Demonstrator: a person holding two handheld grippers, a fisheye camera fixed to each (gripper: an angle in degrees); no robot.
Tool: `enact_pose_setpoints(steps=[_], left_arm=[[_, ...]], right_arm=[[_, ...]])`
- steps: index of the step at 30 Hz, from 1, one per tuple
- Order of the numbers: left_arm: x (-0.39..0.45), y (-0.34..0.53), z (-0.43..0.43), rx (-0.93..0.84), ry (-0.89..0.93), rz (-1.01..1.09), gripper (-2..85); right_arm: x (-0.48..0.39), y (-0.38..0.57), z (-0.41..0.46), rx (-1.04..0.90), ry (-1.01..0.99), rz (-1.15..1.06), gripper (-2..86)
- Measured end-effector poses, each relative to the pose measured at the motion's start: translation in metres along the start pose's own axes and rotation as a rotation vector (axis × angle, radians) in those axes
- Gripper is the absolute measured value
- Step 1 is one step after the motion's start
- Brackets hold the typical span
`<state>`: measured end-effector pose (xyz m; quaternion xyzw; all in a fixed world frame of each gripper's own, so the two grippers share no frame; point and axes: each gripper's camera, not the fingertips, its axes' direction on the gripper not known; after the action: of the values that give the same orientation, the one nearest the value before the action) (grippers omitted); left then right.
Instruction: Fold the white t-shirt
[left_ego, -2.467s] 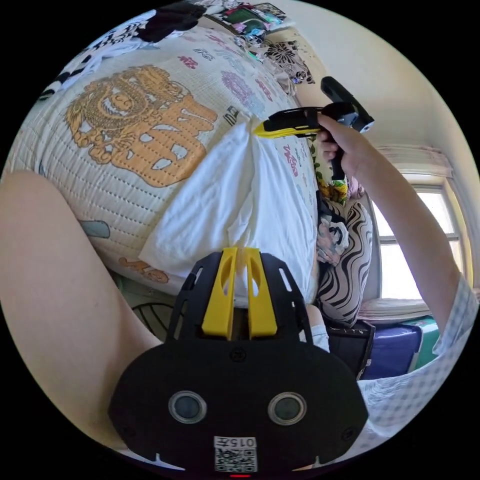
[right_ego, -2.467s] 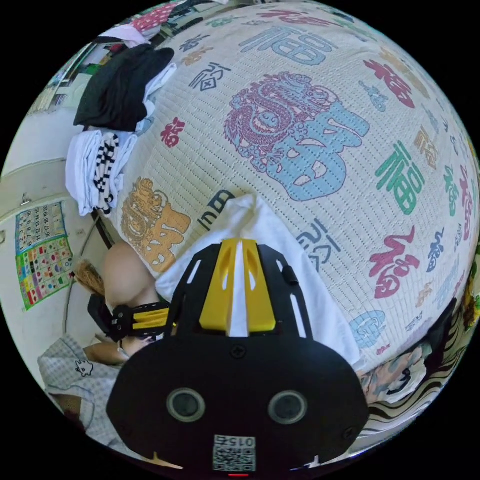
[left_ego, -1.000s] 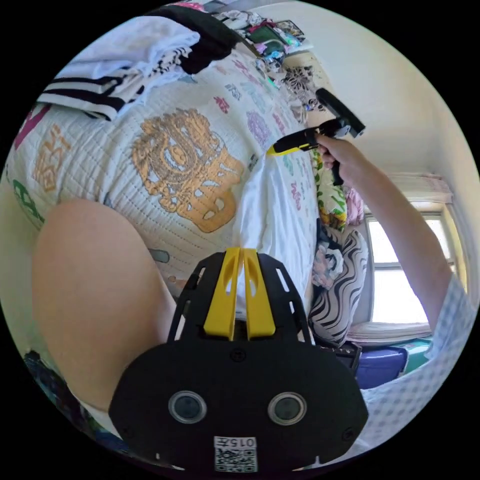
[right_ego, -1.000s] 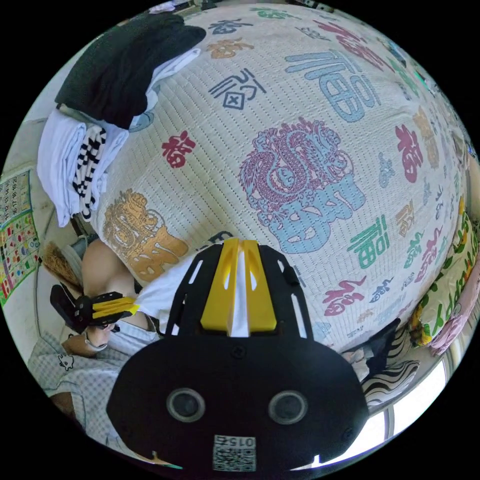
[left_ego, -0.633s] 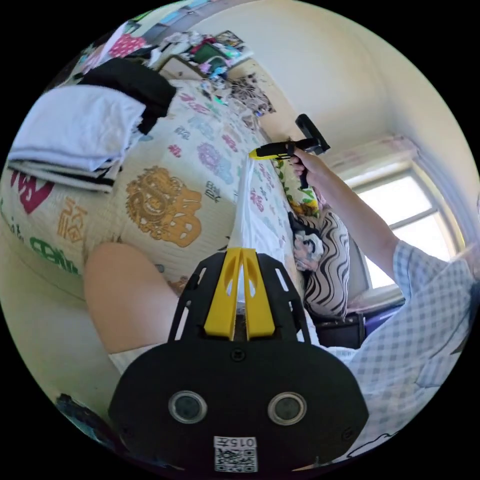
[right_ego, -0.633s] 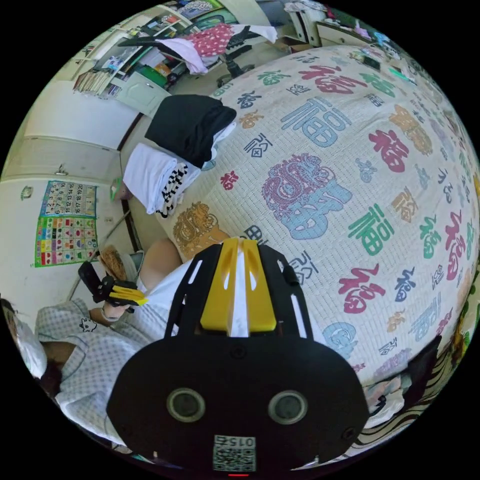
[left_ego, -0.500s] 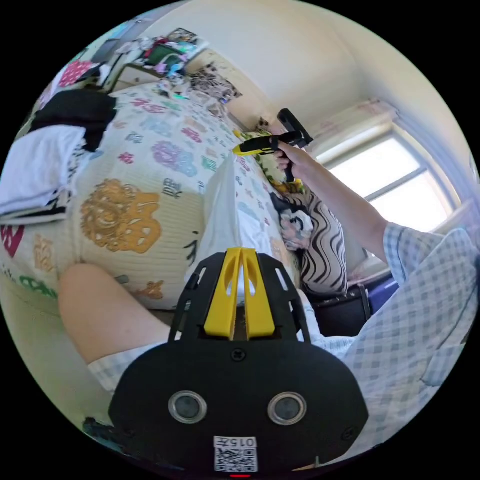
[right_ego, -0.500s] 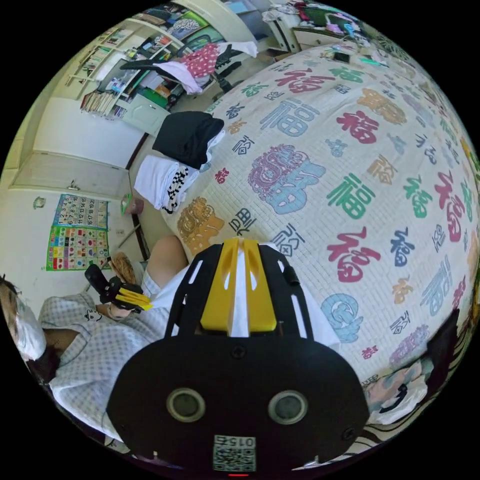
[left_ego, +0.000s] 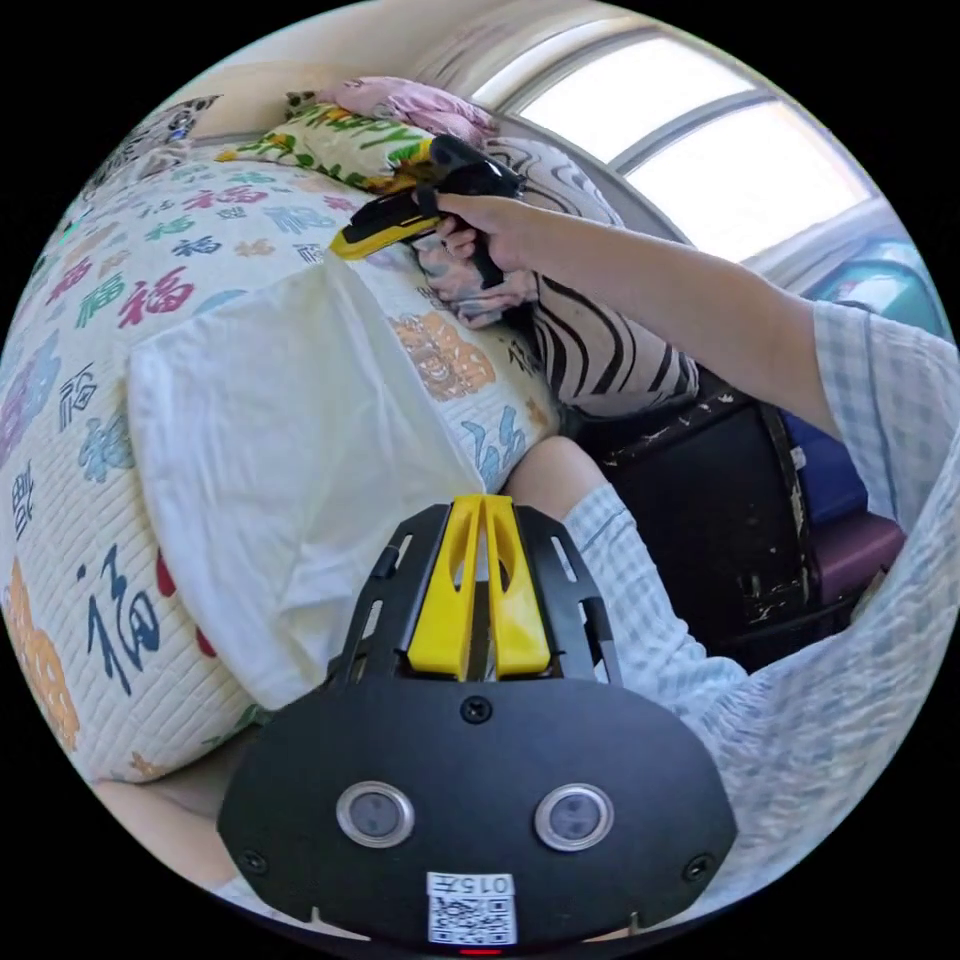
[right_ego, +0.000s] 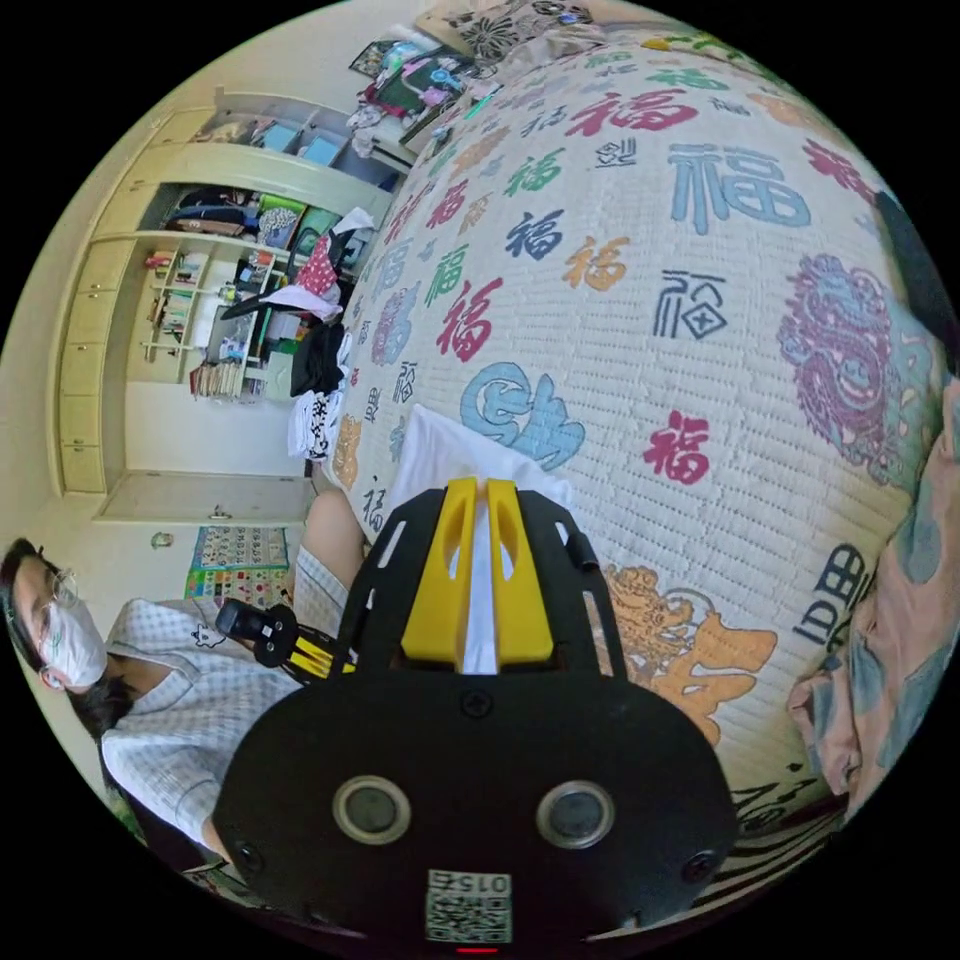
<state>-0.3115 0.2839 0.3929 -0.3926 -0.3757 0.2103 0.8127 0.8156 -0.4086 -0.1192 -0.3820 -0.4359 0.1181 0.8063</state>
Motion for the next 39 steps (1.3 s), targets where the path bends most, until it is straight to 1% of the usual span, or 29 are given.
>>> enact_pose_setpoints(steps=[2, 6, 8, 10, 13, 15, 17, 19, 20, 21, 23, 26, 28, 30, 32, 36, 39], left_arm=[[0.003, -0.011, 0.025, -0.036, -0.005, 0.012, -0.8], [0.003, -0.034, 0.082, -0.122, -0.035, 0.024, -0.3], [-0.001, -0.044, 0.104, -0.149, -0.032, 0.023, 0.2], [-0.008, -0.052, 0.124, -0.178, -0.005, 0.014, 0.7], [-0.011, -0.064, 0.146, -0.258, 0.164, 0.045, 1.3], [-0.010, -0.069, 0.137, -0.215, 0.255, 0.085, 1.3], [-0.016, -0.071, 0.119, -0.131, 0.271, 0.085, 1.4], [-0.031, -0.073, 0.104, -0.072, 0.204, 0.036, 1.7], [-0.043, -0.074, 0.098, -0.066, 0.118, -0.009, 2.0], [-0.055, -0.076, 0.097, -0.077, 0.023, -0.045, 2.7], [-0.067, -0.079, 0.105, -0.126, -0.049, -0.074, 3.6], [-0.077, -0.084, 0.122, -0.164, -0.070, -0.091, 4.3], [-0.080, -0.088, 0.130, -0.164, -0.075, -0.100, 4.3], [-0.082, -0.096, 0.130, -0.127, -0.052, -0.113, 3.9], [-0.081, -0.103, 0.126, -0.091, -0.043, -0.113, 3.6], [-0.087, -0.118, 0.120, -0.064, -0.077, -0.125, 2.6], [-0.096, -0.127, 0.118, -0.048, -0.081, -0.161, 2.1]], right_arm=[[0.030, 0.024, -0.014, 0.051, -0.070, 0.037, 1.5], [0.058, 0.050, -0.029, 0.081, -0.108, 0.058, 3.5], [0.071, 0.065, -0.040, 0.119, -0.124, 0.089, 7.8], [0.080, 0.081, -0.052, 0.159, -0.127, 0.147, 8.7], [0.080, 0.119, -0.075, 0.236, -0.144, 0.184, 9.0], [0.071, 0.149, -0.088, 0.272, -0.146, 0.184, 8.9], [0.051, 0.193, -0.094, 0.282, -0.171, 0.188, 8.8], [0.033, 0.223, -0.092, 0.290, -0.196, 0.187, 8.4], [0.021, 0.241, -0.087, 0.295, -0.207, 0.190, 8.2], [0.015, 0.248, -0.083, 0.286, -0.211, 0.191, 8.1], [-0.008, 0.267, -0.059, 0.210, -0.203, 0.196, 8.4], [-0.025, 0.273, -0.028, 0.094, -0.145, 0.216, 7.2], [-0.031, 0.272, -0.020, 0.065, -0.125, 0.213, 4.8], [-0.036, 0.272, -0.022, 0.061, -0.085, 0.204, 1.0], [-0.041, 0.276, -0.030, 0.046, -0.049, 0.196, 0.0], [-0.047, 0.298, -0.053, 0.091, -0.041, 0.191, -0.3], [-0.039, 0.329, -0.079, 0.205, -0.088, 0.237, -0.2]])
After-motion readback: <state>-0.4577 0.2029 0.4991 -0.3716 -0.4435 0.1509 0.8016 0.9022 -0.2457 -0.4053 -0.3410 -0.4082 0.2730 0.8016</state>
